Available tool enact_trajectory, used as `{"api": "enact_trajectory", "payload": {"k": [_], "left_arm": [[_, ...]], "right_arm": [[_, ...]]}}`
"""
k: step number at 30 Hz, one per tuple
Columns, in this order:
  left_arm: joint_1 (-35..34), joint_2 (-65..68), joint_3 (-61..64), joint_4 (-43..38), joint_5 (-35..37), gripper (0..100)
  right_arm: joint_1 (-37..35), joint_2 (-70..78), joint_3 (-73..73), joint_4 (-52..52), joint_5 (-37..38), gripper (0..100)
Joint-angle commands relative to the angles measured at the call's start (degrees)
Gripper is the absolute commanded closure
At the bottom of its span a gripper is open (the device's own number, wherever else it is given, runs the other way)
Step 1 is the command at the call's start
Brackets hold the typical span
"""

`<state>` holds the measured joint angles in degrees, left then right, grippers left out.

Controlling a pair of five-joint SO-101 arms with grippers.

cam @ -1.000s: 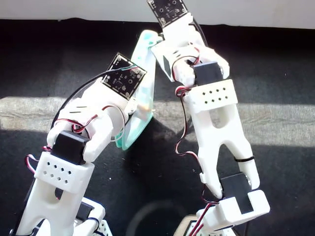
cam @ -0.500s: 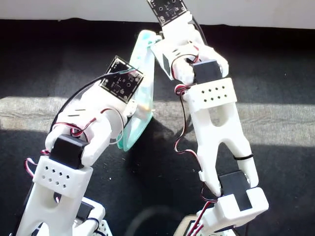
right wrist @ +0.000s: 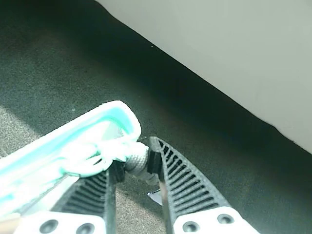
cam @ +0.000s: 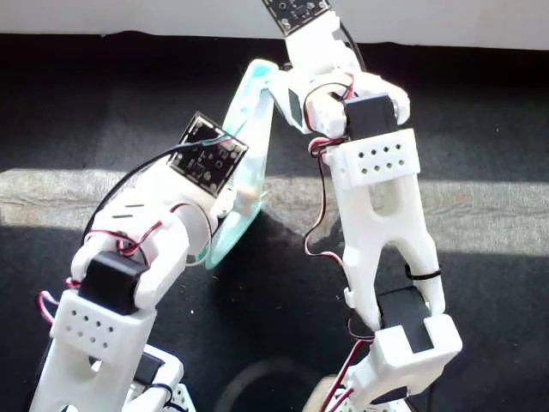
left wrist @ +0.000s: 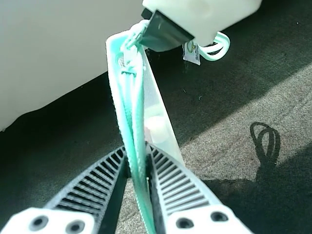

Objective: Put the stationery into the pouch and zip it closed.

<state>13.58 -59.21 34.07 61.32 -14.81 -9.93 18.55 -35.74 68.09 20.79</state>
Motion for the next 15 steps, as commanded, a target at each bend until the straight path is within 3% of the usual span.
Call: {"api": "enact_trajectory", "payload": {"k": [1,15], "left_arm": [[-1.45,-8.13,-0.22,6.07,0.53,99],[-5.32,-17.10,10.15,6.86,0.26,99]], "right_arm": [[17.71,3.82,-3.30,-0.75,0.35,99.3],[18.15,7.87,1.89,-4.70,1.32,99.3]]}}
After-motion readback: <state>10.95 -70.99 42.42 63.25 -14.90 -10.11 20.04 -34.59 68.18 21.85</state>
